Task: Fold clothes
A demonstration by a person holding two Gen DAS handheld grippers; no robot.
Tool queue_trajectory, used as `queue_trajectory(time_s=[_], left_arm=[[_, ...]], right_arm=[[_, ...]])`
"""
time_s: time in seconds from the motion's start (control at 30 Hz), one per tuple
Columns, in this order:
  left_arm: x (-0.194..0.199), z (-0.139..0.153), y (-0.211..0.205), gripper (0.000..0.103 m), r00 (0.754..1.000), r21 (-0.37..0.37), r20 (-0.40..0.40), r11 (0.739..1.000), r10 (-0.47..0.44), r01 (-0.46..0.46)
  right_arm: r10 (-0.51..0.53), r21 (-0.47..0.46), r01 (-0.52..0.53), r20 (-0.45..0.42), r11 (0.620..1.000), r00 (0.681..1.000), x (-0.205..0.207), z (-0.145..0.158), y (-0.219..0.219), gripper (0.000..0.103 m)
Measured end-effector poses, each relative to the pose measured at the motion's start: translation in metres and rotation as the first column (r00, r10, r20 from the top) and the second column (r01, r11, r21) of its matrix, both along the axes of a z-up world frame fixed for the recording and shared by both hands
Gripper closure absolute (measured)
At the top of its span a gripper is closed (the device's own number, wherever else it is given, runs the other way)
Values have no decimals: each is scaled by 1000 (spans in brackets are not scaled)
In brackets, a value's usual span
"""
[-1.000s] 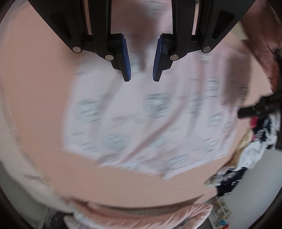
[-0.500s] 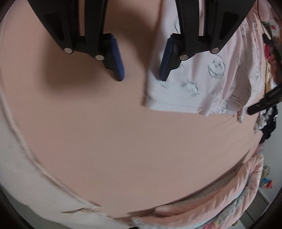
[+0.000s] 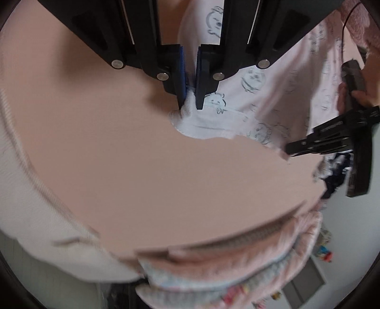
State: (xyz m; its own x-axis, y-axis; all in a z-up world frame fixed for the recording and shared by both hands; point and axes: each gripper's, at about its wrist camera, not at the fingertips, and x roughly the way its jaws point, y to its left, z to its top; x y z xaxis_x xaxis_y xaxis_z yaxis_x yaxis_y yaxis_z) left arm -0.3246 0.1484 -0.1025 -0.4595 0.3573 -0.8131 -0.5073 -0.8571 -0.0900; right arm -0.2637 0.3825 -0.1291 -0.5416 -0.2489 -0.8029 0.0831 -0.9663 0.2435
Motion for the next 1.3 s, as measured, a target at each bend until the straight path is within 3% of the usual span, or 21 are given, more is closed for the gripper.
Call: queue_trajectory(time_s=[0.13, 0.3, 0.33, 0.4, 0.43, 0.47, 0.53, 0.6, 0.7, 0.8, 0.93, 1.1, 1.23, 1.3], left_arm=[[-10, -14, 5, 96, 1000, 9, 1, 1000, 16, -16], [-22, -66, 39, 92, 999, -103, 31, 994, -28, 31], [-25, -69, 38, 92, 999, -90, 32, 996, -18, 21], [-33, -67, 33, 90, 997, -54, 72, 999, 11, -7], [-35, -62, 29, 84, 996, -60, 78, 998, 38, -33], [-37, -57, 24, 80, 995, -67, 77, 996, 64, -59], [-31, -36, 13, 74, 994, -69, 18, 992, 111, -110], [-9, -10, 3, 74, 997, 44, 28, 996, 76, -77], [48, 13, 0, 74, 999, 60, 53, 998, -6, 3], [119, 19, -11, 74, 994, -5, 90, 998, -54, 55], [203, -1, -39, 74, 992, -128, 127, 992, 10, 6], [272, -21, -91, 74, 976, -158, 5, 964, 219, -215], [291, -42, -126, 74, 948, -161, 104, 946, 301, -282], [294, -30, -138, 74, 947, -139, 101, 947, 304, -289]], right_arm=[[-49, -26, 48, -11, 998, 999, 3, 11, 26, 98], [-93, 43, 88, 121, 995, 988, -14, -51, 41, 98], [-99, 68, 90, 149, 994, 984, -18, -67, 40, 98], [-112, 8, 112, 135, 994, 984, -20, -80, 51, 100], [-131, -29, 137, 148, 990, 980, -21, -78, 58, 95], [-168, -27, 173, 134, 985, 977, -19, -73, 64, 83], [-246, -12, 249, 96, 969, 964, -14, -61, 77, 77], [-297, 35, 296, 34, 955, 954, -2, -43, 83, 77], [-247, -7, 247, 41, 969, 968, 18, -29, 66, 77], [-149, -46, 153, 72, 987, 986, 61, -18, 22, 77], [-30, -142, 49, 129, 989, 991, 133, -18, -52, 77], [76, -27, -72, 211, 997, 974, 200, -62, -119, 77], [50, 52, -60, 176, 997, 983, 225, -58, -115, 77], [-13, 208, -27, 191, 978, 982, 232, -58, -110, 77]])
